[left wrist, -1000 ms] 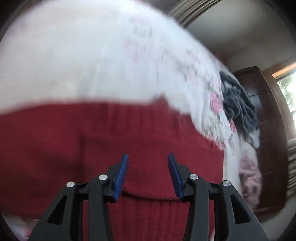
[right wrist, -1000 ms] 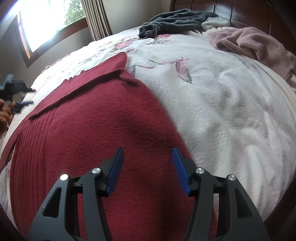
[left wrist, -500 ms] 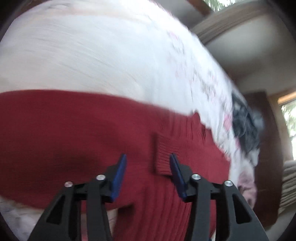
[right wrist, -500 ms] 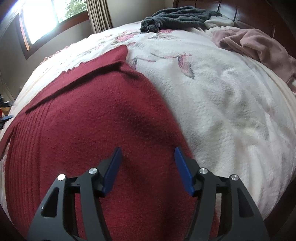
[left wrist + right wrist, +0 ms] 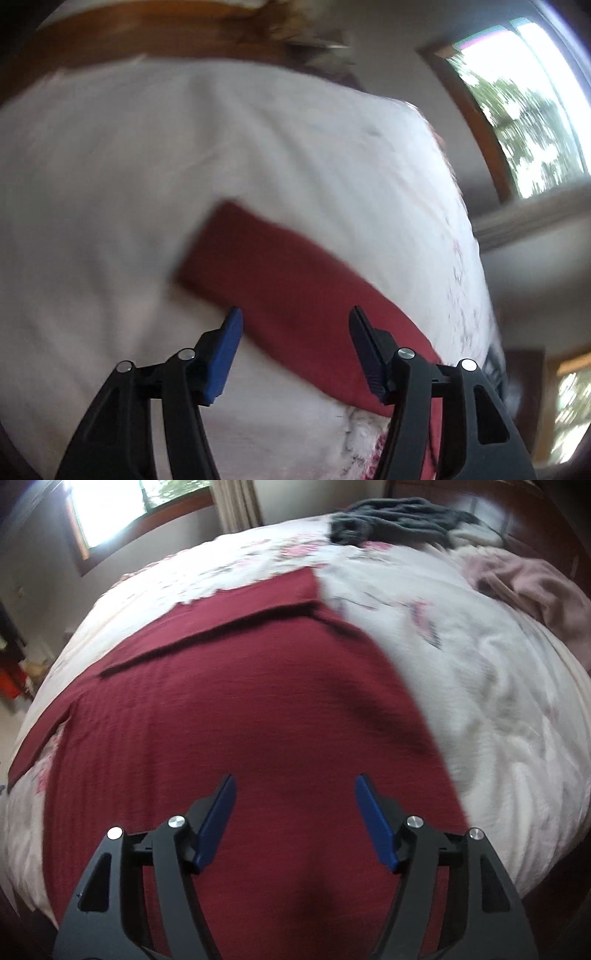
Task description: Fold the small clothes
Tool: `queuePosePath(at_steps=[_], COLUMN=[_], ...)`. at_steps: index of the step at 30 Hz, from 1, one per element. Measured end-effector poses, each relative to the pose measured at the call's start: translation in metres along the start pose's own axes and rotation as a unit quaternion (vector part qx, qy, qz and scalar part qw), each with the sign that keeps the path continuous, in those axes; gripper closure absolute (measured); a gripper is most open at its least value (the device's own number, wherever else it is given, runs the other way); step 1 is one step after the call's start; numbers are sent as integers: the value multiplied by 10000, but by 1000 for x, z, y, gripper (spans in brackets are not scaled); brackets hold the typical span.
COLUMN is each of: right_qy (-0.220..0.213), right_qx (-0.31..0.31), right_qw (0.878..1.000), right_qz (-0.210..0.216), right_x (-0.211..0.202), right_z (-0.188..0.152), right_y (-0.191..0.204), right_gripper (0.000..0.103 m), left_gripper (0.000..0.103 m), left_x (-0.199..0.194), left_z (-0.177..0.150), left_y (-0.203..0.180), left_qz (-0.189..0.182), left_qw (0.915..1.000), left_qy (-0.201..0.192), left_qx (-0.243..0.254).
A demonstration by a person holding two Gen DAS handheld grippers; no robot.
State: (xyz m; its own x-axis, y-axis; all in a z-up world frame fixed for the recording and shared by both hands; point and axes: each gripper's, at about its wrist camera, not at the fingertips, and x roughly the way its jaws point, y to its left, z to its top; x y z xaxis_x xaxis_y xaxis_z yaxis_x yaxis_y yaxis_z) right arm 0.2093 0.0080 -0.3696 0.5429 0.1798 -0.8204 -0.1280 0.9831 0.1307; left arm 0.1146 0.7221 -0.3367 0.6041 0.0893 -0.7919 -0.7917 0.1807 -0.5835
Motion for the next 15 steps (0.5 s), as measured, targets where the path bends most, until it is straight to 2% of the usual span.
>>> queuePosePath(at_steps=[3, 9, 10, 11, 12, 15], right_qy=[12, 27, 32, 40, 43, 38], right_qx=[-148, -255, -266, -280, -309, -292], right_qw=[9998, 9994, 9994, 9993, 9992, 9993], right_qz=[128, 224, 233, 243, 244, 247], right_x=[-2, -6, -6, -6, -6, -8], right_z=[3, 9, 9, 9, 9, 12], right_y=[20, 44, 46, 46, 47, 46], right_gripper=[36, 36, 36, 36, 36, 36], left_gripper=[43, 46, 51, 80, 94, 95], left_x=[22, 35, 36, 37, 39, 25], left_z=[2, 22, 24, 28, 29, 38], left_y=[14, 9, 4, 2, -1, -7], left_qz=[-57, 82, 231, 335, 354, 238], left_qw=[9994, 9995, 9995, 9993, 9991, 9995], left_qy=[174, 37, 37, 85, 125, -90], left_qx=[-295, -303, -229, -171, -186, -168])
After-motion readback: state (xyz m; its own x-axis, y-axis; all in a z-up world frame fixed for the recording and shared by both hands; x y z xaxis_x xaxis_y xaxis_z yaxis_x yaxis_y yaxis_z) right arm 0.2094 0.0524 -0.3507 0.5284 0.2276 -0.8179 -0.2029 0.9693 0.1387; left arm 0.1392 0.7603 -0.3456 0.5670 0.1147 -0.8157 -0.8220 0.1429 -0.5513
